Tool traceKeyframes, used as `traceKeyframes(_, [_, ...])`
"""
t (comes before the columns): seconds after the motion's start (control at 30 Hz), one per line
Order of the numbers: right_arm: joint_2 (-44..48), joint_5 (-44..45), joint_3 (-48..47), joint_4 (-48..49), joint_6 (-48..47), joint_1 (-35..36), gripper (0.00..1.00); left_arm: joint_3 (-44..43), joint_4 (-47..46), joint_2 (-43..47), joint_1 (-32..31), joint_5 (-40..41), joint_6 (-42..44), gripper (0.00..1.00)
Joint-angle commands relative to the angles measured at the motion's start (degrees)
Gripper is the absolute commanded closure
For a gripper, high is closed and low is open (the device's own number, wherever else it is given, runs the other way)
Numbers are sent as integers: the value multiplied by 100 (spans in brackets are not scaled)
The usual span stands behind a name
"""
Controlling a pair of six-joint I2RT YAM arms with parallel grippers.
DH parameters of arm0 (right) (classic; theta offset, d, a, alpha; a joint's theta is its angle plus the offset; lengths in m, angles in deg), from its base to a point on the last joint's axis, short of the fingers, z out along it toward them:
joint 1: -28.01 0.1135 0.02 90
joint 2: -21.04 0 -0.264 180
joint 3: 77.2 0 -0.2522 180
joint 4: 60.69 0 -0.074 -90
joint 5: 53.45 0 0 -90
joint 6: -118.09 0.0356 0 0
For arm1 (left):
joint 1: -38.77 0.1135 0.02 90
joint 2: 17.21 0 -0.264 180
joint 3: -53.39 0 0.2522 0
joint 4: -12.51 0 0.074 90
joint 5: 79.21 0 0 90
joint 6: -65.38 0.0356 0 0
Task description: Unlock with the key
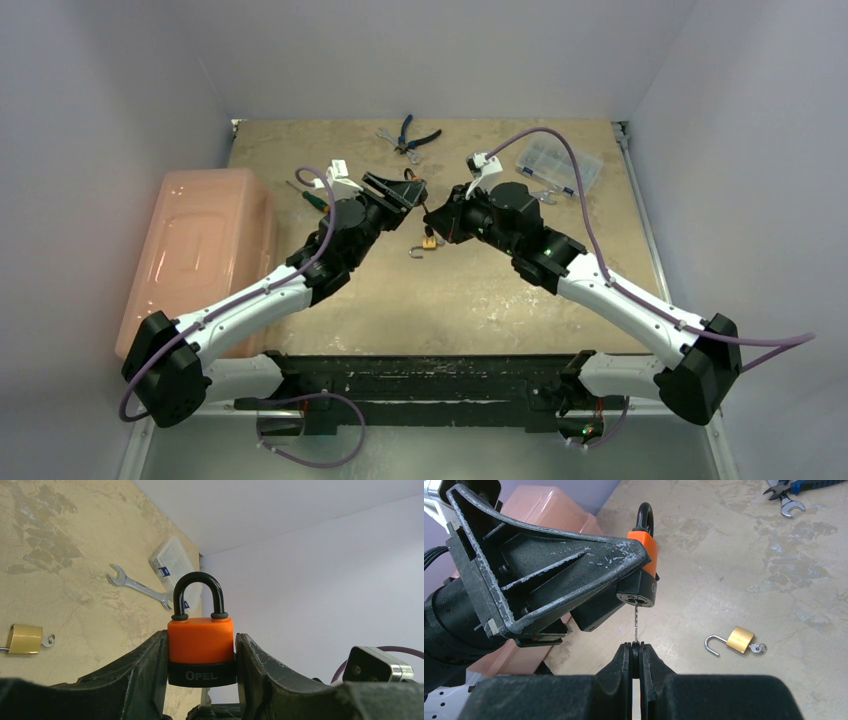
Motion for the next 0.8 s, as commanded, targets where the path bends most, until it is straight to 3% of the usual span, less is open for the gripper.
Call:
traceKeyframes(0.0, [-6, 124, -237, 399, 54, -44, 100, 19, -521, 83, 7, -96, 73, 100])
traceKeyframes(0.77, [-244, -50, -468, 380, 161, -92, 100, 27, -596, 90, -1, -149, 150, 100])
